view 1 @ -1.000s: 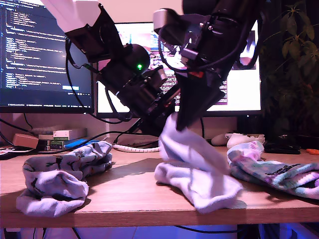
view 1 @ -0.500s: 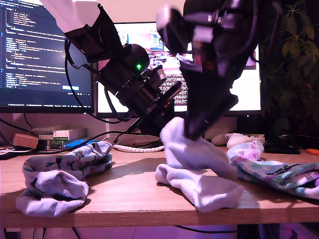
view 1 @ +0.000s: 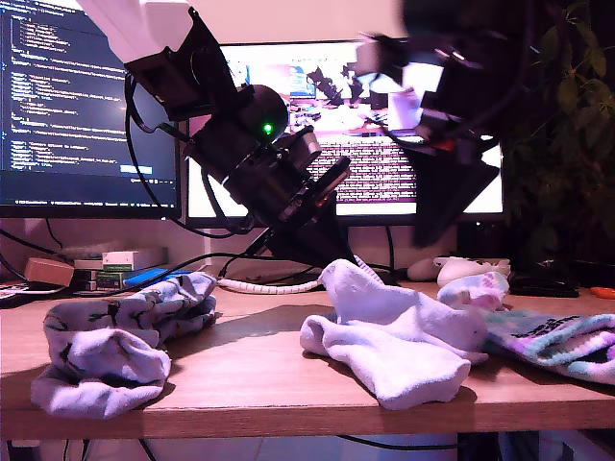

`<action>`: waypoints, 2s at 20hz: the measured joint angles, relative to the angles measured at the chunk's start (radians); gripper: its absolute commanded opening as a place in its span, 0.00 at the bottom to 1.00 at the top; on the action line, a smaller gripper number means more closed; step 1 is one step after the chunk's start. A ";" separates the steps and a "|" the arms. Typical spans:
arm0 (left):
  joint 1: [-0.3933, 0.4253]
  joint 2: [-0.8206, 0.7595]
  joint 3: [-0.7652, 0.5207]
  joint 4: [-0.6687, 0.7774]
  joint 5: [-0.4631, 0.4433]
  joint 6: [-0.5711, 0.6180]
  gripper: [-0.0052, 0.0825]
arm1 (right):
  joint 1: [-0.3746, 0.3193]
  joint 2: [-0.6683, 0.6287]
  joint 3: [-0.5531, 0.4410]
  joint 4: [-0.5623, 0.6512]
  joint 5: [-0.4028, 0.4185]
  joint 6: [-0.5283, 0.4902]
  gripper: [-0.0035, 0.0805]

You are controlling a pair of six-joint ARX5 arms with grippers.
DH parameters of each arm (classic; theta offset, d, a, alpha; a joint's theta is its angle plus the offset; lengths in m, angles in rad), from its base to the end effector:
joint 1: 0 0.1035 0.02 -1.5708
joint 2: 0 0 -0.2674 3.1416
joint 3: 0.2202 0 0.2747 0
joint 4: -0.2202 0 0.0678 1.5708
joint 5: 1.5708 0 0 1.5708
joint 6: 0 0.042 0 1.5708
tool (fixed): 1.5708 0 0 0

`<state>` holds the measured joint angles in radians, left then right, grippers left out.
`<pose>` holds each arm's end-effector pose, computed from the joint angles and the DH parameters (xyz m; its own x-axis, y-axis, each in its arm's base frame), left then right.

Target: Pair up the socks based on colour and pattern, by placing them on top of one another

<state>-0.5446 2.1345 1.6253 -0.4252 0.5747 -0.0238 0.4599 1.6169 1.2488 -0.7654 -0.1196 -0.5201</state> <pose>0.4051 -0.2721 0.1684 0.1450 -0.7234 -0.6750 0.6946 0.5603 -0.4512 0.3118 0.1600 0.2309 0.3238 0.2935 -0.8994 -0.8251 0.5528 -0.1167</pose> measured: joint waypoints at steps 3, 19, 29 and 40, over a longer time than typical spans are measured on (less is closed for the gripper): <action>0.000 0.000 0.000 0.005 0.000 0.000 0.04 | -0.062 0.005 0.000 0.015 -0.011 0.003 0.13; 0.005 0.000 0.000 0.048 0.081 -0.027 0.04 | -0.019 0.238 -0.001 -0.124 -0.277 0.006 0.03; 0.080 0.000 0.000 0.052 0.155 -0.073 0.04 | 0.035 0.136 -0.001 -0.163 -0.426 0.026 0.03; 0.072 0.000 0.000 0.066 0.109 -0.069 0.47 | 0.080 0.128 -0.001 0.010 -0.383 0.129 0.03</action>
<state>-0.4721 2.1345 1.6253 -0.3588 0.6834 -0.0925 0.5404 1.7451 1.2476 -0.7555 -0.5026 -0.3916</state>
